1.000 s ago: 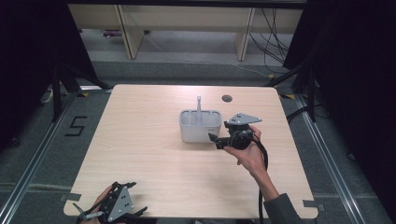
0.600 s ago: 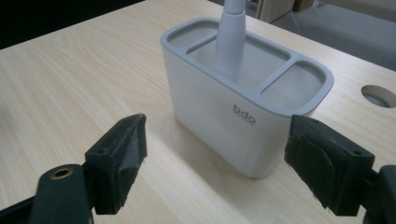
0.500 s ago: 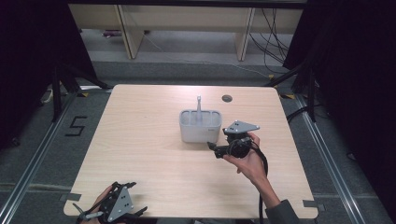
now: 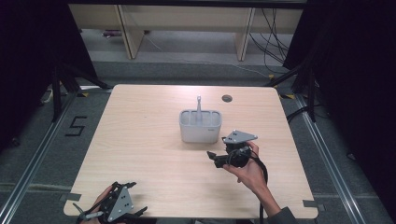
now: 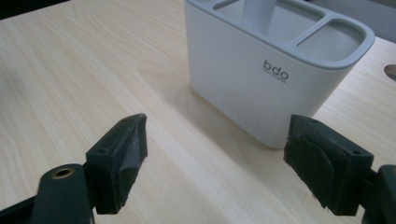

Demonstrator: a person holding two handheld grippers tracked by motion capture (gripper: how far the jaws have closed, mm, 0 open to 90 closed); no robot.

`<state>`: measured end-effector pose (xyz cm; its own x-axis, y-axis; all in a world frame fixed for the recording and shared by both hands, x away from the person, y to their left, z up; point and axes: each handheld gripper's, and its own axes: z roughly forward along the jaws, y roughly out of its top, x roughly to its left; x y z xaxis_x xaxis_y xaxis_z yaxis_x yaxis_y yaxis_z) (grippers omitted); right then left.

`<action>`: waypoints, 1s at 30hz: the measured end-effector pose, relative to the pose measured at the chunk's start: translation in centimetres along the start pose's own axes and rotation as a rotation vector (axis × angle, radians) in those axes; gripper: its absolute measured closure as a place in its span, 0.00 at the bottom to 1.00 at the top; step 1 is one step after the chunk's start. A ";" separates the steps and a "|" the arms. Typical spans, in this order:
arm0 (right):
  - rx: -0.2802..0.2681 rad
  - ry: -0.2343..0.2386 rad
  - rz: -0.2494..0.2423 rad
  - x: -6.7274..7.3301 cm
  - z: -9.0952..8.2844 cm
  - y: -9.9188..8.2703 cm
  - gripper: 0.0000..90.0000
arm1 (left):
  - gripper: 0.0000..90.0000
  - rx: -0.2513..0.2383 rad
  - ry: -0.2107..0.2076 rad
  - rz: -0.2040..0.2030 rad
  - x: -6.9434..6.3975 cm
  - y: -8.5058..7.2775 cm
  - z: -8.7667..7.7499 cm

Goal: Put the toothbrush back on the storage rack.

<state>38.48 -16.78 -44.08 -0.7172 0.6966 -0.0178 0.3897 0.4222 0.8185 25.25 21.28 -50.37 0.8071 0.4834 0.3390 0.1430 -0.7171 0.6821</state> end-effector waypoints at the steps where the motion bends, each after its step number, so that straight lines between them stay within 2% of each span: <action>1: 0.005 0.001 -0.006 0.1 0.0 -0.2 0.24 | 0.17 -0.001 -0.002 -0.001 0.0 0.0 0.0; 11: 0.023 0.003 -0.011 0.7 -0.5 -2.2 0.25 | 0.17 -0.010 0.001 -0.008 0.0 0.0 0.0; 12: 0.028 0.000 0.003 0.9 -0.6 -2.5 0.25 | 0.17 -0.003 0.000 -0.004 0.0 0.0 0.0; 14: 0.032 0.009 -0.011 1.0 -0.6 -2.8 0.25 | 0.17 0.004 0.003 0.003 0.0 0.0 0.0; 15: 0.041 0.011 -0.001 1.1 -0.7 -3.1 0.24 | 0.17 0.003 0.003 0.001 0.0 0.0 0.0; 19: 0.038 0.012 -0.007 1.1 -0.8 -3.5 0.24 | 0.17 -0.007 -0.001 -0.008 0.0 0.0 0.0; 22: 0.044 0.019 0.000 1.3 -1.0 -3.9 0.23 | 0.17 -0.003 0.007 -0.001 0.0 0.0 0.0; 28: 0.046 0.030 0.020 1.6 -1.4 -4.6 0.23 | 0.17 -0.003 -0.002 -0.004 0.0 0.0 0.0; 30: 0.044 0.025 0.019 1.6 -1.4 -4.8 0.22 | 0.17 -0.007 0.009 -0.004 0.0 0.0 0.0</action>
<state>34.61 -18.53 -47.22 -0.7234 0.6903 0.0117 0.4275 0.4346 0.7927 25.22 21.25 -50.39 0.8014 0.4908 0.3419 0.1421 -0.7114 0.6882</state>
